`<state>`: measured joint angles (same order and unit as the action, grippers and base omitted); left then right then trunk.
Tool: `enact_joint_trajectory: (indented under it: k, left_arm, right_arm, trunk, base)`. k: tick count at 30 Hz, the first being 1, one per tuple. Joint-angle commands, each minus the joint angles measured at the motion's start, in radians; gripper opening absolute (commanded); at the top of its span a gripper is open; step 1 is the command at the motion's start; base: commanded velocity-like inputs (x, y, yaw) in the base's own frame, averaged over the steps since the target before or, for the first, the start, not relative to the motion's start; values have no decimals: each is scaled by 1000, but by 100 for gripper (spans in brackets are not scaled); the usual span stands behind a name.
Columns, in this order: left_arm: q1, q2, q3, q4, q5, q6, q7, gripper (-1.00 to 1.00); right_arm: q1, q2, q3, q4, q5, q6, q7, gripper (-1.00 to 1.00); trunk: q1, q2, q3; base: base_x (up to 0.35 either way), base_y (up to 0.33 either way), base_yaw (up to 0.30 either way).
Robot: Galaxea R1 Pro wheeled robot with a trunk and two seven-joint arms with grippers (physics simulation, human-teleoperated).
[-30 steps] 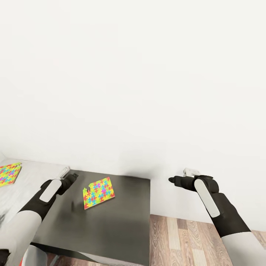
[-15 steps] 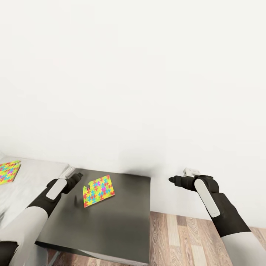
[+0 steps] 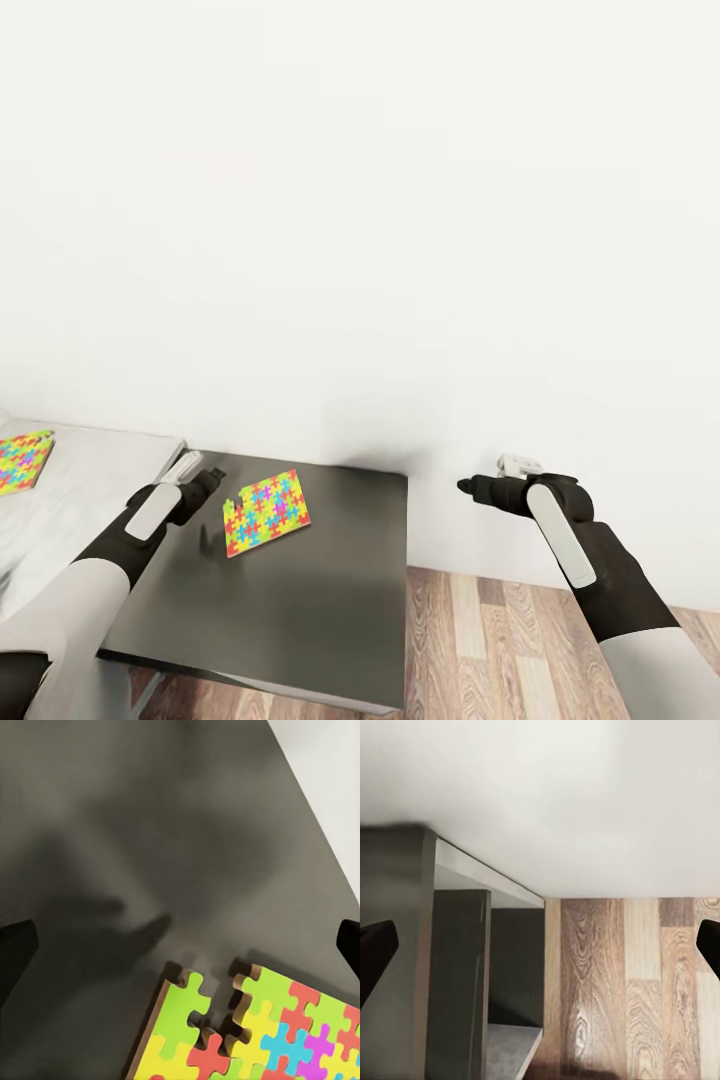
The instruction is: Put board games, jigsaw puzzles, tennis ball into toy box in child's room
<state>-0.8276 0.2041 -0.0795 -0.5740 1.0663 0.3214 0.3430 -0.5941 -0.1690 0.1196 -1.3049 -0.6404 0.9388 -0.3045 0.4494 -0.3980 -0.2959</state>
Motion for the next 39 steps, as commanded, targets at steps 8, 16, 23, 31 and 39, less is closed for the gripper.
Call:
enact_joint_trajectory:
  k: [8, 16, 23, 31, 39]
  left_arm:
    - [0, 1, -5, -1, 8, 2, 8, 100]
    - [0, 1, -5, 18, 9, 5, 8, 100]
    - [0, -1, -5, 38, 11, 12, 9, 100]
    - [-1, -1, -5, 41, 11, 14, 9, 100]
    - [-1, -2, -5, 43, 12, 14, 10, 100]
  right_arm:
    - [0, -2, 1, -15, -11, 3, -10, 100]
    - [2, -3, 0, -25, -11, 3, -11, 100]
    - [2, -2, 0, -28, -11, 3, -11, 100]
    - [2, -1, 0, -28, -11, 2, -11, 100]
    - [2, -1, 0, -28, -11, 2, -11, 100]
  trunk:
    - [1, -2, -4]
    - [1, -2, -4]
    - [1, -2, -4]
    - [1, -2, -4]
    - [1, -2, -4]
  base:
    - [0, 0, 0]
    - [0, 0, 0]
    - [0, 0, -5]
    - [0, 0, -117]
    - [0, 0, -125]
